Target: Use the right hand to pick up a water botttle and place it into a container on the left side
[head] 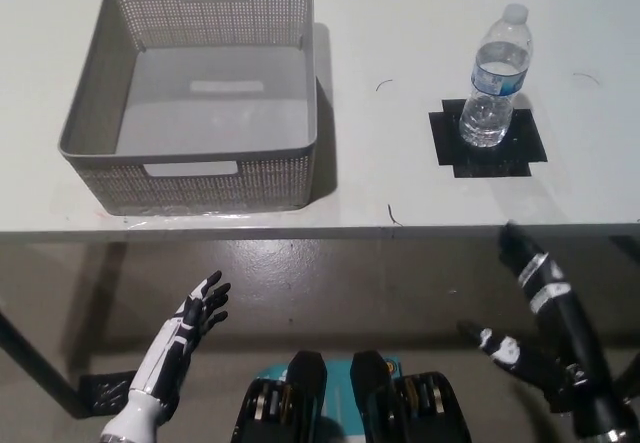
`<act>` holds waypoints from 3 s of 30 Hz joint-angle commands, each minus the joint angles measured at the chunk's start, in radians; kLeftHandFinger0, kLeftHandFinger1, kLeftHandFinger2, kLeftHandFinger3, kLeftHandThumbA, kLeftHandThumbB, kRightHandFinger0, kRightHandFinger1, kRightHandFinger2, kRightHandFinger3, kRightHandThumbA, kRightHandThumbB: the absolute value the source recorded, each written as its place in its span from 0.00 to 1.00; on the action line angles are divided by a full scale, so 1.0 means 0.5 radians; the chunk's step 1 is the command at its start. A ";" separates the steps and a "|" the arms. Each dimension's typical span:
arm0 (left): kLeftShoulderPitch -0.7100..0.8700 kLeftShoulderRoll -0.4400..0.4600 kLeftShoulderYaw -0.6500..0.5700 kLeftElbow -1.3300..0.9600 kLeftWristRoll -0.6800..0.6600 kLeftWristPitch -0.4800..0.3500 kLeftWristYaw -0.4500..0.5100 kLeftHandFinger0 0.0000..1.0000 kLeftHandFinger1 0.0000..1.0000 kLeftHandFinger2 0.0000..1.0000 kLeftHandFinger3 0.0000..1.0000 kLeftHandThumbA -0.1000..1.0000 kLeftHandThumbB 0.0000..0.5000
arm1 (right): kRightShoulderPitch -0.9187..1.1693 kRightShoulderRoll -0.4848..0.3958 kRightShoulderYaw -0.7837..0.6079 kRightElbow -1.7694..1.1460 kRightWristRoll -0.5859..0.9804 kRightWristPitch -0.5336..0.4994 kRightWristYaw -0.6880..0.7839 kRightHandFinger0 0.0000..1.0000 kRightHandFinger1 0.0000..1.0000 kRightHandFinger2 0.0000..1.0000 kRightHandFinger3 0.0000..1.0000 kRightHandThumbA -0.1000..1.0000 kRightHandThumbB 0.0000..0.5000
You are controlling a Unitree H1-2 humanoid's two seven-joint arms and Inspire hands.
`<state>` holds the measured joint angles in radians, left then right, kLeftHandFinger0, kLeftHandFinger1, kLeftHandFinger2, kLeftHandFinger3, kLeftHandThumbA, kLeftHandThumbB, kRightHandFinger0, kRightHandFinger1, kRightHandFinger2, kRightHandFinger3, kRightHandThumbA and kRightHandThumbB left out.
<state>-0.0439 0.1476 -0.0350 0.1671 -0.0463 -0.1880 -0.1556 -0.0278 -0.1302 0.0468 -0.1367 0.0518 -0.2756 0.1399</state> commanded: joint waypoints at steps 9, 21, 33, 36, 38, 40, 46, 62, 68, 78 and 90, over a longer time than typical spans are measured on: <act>0.003 0.015 0.000 0.012 -0.004 -0.130 -0.026 1.00 1.00 1.00 1.00 1.00 0.30 | -0.640 -0.125 -0.276 0.291 0.101 0.285 -0.060 1.00 1.00 1.00 1.00 1.00 0.68; -0.002 0.012 -0.001 -0.004 -0.019 -0.120 -0.036 1.00 1.00 1.00 1.00 1.00 0.28 | -1.135 -0.138 -0.396 1.015 0.145 0.253 -0.062 1.00 1.00 1.00 1.00 1.00 0.86; 0.001 0.016 -0.003 0.000 -0.024 -0.137 -0.044 1.00 1.00 1.00 1.00 1.00 0.29 | -1.425 -0.122 -0.456 1.694 0.259 0.054 0.029 1.00 1.00 1.00 1.00 1.00 0.79; 0.001 0.018 -0.004 -0.004 -0.028 -0.139 -0.049 1.00 1.00 1.00 1.00 1.00 0.30 | -1.449 -0.108 -0.464 1.736 0.293 0.077 0.054 1.00 1.00 1.00 1.00 1.00 0.75; 0.004 0.014 -0.005 -0.007 -0.034 -0.138 -0.054 1.00 1.00 1.00 1.00 1.00 0.29 | -1.460 -0.108 -0.464 1.757 0.293 0.070 0.054 1.00 1.00 1.00 1.00 1.00 0.72; -0.001 0.017 -0.004 -0.011 -0.050 -0.138 -0.070 1.00 1.00 1.00 1.00 1.00 0.30 | -1.500 -0.109 -0.450 1.849 0.263 0.036 0.042 1.00 1.00 1.00 1.00 1.00 0.71; -0.010 0.023 -0.001 0.009 -0.043 -0.167 -0.079 1.00 1.00 1.00 1.00 1.00 0.31 | -1.601 -0.124 -0.395 2.025 0.217 0.077 0.075 1.00 1.00 1.00 1.00 1.00 1.00; -0.024 -0.002 -0.007 0.029 -0.088 -0.182 -0.121 1.00 1.00 1.00 1.00 1.00 0.39 | -2.445 -0.002 -0.073 3.071 -0.157 0.215 -0.846 0.01 0.06 0.28 0.19 0.00 0.51; -0.031 0.026 -0.007 -0.007 -0.092 -0.161 -0.143 1.00 1.00 1.00 1.00 1.00 0.40 | -2.441 0.056 -0.077 3.076 -0.124 0.116 -0.882 0.00 0.24 0.65 0.66 0.00 0.29; -0.010 0.022 0.000 0.025 -0.083 -0.215 -0.148 1.00 1.00 1.00 1.00 1.00 0.36 | -2.573 0.138 -0.071 2.936 -0.159 -0.129 -0.938 0.02 0.38 0.77 0.76 0.00 0.25; -0.021 0.016 -0.017 0.042 -0.035 -0.212 -0.146 1.00 1.00 1.00 1.00 1.00 0.36 | -2.799 0.431 0.053 2.316 -0.294 0.008 -0.944 0.00 0.18 0.54 0.69 0.00 0.23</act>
<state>-0.0457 0.1458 -0.0378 0.1951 -0.0707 -0.2516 -0.2212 -1.3233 0.0348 0.0566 1.1254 -0.0600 -0.2591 -0.3116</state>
